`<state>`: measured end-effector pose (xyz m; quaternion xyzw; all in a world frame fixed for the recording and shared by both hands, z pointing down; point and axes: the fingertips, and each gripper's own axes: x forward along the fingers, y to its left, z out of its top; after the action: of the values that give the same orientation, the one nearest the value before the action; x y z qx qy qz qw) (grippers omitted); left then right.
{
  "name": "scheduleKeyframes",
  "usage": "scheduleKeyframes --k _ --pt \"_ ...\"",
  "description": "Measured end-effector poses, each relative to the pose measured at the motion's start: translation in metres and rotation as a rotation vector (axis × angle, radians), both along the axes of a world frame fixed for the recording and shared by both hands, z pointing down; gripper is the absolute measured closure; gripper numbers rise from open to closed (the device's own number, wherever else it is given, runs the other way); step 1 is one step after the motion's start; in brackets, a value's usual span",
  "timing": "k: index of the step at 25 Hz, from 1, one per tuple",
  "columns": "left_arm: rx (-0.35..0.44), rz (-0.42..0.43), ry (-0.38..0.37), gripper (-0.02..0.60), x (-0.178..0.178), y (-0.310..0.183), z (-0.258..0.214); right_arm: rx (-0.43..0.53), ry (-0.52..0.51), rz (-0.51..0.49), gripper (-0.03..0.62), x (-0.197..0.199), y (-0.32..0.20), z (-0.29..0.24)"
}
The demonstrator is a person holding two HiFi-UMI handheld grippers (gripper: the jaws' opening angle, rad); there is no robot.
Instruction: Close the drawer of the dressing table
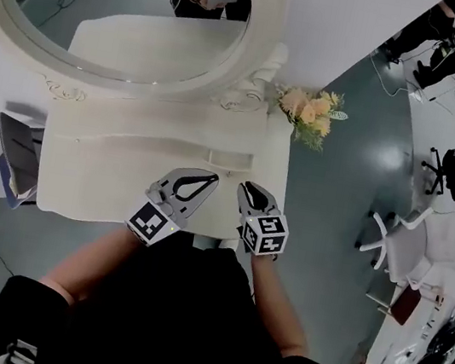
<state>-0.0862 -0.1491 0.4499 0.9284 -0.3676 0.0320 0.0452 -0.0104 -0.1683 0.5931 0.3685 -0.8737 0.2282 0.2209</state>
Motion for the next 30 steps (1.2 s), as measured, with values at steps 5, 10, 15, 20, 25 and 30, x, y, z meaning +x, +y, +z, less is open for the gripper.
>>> scheduleKeyframes --k 5,10,15,20,25,30 --pt "-0.012 0.064 -0.006 0.588 -0.004 -0.012 0.011 -0.076 0.039 0.07 0.502 -0.006 -0.004 0.035" --pt "-0.039 0.105 -0.002 0.588 -0.009 -0.02 0.034 -0.149 0.066 0.11 0.431 -0.017 -0.008 0.069" --pt "-0.05 0.142 -0.005 0.588 -0.013 -0.027 0.044 -0.195 0.108 0.153 0.427 -0.025 -0.011 0.098" --pt "-0.064 0.155 0.0 0.588 -0.018 -0.034 0.054 -0.219 0.134 0.199 0.425 -0.028 -0.015 0.122" --pt "-0.071 0.168 -0.002 0.588 -0.02 -0.037 0.06 -0.235 0.163 0.23 0.427 -0.028 -0.02 0.138" --pt "-0.075 0.171 0.002 0.588 -0.02 -0.038 0.063 -0.255 0.177 0.248 0.427 -0.027 -0.023 0.149"
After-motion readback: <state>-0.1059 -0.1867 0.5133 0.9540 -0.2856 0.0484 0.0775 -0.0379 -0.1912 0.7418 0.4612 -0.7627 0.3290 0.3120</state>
